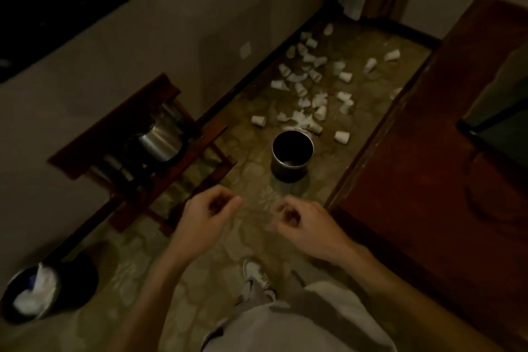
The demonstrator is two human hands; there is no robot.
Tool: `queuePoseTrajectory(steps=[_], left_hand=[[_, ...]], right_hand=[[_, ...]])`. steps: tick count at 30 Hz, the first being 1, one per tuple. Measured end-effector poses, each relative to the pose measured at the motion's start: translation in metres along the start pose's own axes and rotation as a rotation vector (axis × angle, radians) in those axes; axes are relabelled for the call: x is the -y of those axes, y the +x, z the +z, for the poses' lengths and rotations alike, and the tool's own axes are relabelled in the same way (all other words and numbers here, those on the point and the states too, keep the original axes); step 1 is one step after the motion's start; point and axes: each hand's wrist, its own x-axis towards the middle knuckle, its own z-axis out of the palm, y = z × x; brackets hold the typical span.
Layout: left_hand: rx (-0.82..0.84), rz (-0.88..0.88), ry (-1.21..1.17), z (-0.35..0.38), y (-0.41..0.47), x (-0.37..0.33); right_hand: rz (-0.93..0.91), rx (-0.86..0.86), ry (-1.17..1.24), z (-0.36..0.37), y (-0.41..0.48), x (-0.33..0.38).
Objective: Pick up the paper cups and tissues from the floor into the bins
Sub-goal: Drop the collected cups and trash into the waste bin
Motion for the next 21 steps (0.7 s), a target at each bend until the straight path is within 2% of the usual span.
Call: queuePoseTrajectory(steps=[10,21], left_hand=[[0.286,-0.018,-0.039,-0.002,0.208,-0.014],[0.337,-0.146,0.052,-0.002,0.433,-0.033]], right_hand=[[0.173,-0.244,0.190,-0.039,0.151,-0.006],[0.297,-0.225,0.290,-0.115,0.353,-0.039]])
